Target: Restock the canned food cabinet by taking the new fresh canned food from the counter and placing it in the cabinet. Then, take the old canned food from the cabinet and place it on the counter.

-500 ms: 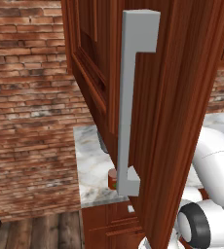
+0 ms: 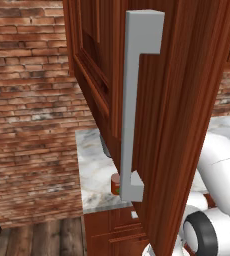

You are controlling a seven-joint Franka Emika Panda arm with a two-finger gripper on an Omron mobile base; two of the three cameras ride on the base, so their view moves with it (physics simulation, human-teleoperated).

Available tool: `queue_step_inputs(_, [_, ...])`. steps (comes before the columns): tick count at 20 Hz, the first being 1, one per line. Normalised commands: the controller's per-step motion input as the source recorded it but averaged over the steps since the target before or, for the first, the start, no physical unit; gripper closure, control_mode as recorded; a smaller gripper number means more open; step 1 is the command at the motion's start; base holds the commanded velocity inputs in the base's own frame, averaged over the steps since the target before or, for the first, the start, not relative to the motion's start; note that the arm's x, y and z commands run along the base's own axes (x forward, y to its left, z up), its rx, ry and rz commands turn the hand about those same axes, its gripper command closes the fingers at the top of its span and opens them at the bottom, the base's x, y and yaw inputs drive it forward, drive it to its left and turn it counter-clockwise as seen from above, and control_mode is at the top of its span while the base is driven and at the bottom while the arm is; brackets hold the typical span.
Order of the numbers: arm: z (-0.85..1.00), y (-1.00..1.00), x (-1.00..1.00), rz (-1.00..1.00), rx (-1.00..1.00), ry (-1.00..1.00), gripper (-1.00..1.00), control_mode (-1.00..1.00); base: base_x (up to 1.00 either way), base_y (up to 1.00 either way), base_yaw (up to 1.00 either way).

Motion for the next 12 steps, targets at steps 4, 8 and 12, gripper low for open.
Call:
queue_step_inputs(4, [-0.46, 0.32, -0.39, 0.00, 0.02, 0.00, -1.00, -1.00, 0.00, 0.00, 0.00])
queue_step_inputs(8, [-0.67, 0.35, -0.49, 0.08, 0.00, 0.01, -1.00, -1.00, 0.00, 0.00, 0.00])
queue_step_inputs(12, [-0.81, 0.46, -0.22, 0.13, 0.00, 0.02, -1.00, -1.00, 0.00, 0.00, 0.00])
